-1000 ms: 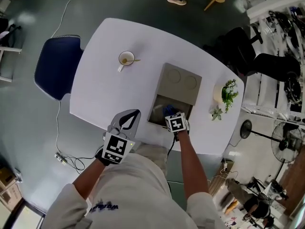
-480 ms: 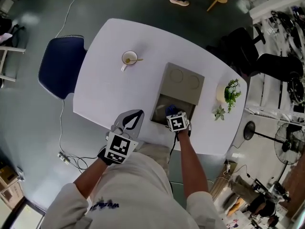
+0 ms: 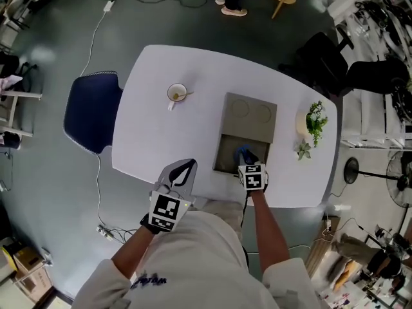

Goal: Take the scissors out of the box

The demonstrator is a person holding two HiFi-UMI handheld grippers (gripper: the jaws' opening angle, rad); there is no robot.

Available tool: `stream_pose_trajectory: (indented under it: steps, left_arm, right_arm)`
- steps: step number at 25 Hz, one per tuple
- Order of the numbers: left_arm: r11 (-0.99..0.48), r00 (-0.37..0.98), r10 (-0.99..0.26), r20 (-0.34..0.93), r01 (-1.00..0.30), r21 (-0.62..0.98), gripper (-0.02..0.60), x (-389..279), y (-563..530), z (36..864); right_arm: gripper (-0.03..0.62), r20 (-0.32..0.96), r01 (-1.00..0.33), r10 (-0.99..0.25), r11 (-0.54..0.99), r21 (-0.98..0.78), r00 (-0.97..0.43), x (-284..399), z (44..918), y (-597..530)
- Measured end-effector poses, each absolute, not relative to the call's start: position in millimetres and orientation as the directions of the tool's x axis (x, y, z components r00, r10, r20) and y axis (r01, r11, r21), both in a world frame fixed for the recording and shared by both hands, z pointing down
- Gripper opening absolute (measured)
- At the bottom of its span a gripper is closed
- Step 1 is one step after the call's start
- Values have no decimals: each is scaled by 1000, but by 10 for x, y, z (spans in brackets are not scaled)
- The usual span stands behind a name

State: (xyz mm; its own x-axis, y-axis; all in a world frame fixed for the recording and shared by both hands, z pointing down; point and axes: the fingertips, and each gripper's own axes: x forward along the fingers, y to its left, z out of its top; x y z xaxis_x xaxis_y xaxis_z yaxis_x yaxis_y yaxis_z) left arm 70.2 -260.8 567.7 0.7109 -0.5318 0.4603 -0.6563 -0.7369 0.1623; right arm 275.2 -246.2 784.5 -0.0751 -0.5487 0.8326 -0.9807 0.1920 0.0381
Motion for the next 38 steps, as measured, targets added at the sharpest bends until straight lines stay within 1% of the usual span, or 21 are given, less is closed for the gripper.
stream_pose_trajectory:
  steps: [5, 11, 16, 19, 24, 28, 30, 32, 38]
  left_arm:
    - [-757, 732, -529, 430, -636, 152, 2, 737, -2567, 5540]
    - [-806, 773, -506, 382, -582, 108, 2, 799, -2514, 5300]
    - [-821, 784, -505, 360, -565, 80, 2, 755, -2441, 5091]
    - [-825, 786, -516, 339, -562, 47, 2, 734, -2495, 4999]
    - [-807, 776, -551, 308, -589, 41, 2, 642, -2626, 4823]
    - [-788, 765, -576, 288, -613, 52, 3, 572, -2713, 4673]
    - [-786, 761, -586, 279, -617, 35, 2, 575, -2755, 4629]
    - [-781, 755, -595, 275, -624, 23, 2, 565, -2794, 4602]
    - [-773, 745, -614, 260, -635, -5, 3, 510, -2829, 4512]
  right_arm:
    - [91, 735, -998, -677, 64, -2, -45, 2874, 7282, -2363]
    - [89, 571, -983, -821, -77, -168, -33, 2940, 6470, -2121]
    - [89, 398, -963, -917, -106, -247, -2, 2978, 5600, -1907]
    - [89, 270, -948, -963, -105, -302, 21, 3026, 5107, -1847]
    - [89, 69, -904, -997, -60, -423, 34, 3041, 4403, -1689]
    - [89, -29, -898, -998, -31, -440, 49, 3043, 3989, -1512]
    - [89, -57, -914, -997, -22, -404, 49, 3071, 3865, -1437]
    - [89, -60, -928, -997, -30, -371, 56, 3126, 3847, -1385]
    - [89, -93, -924, -993, -30, -382, 71, 3176, 3756, -1224]
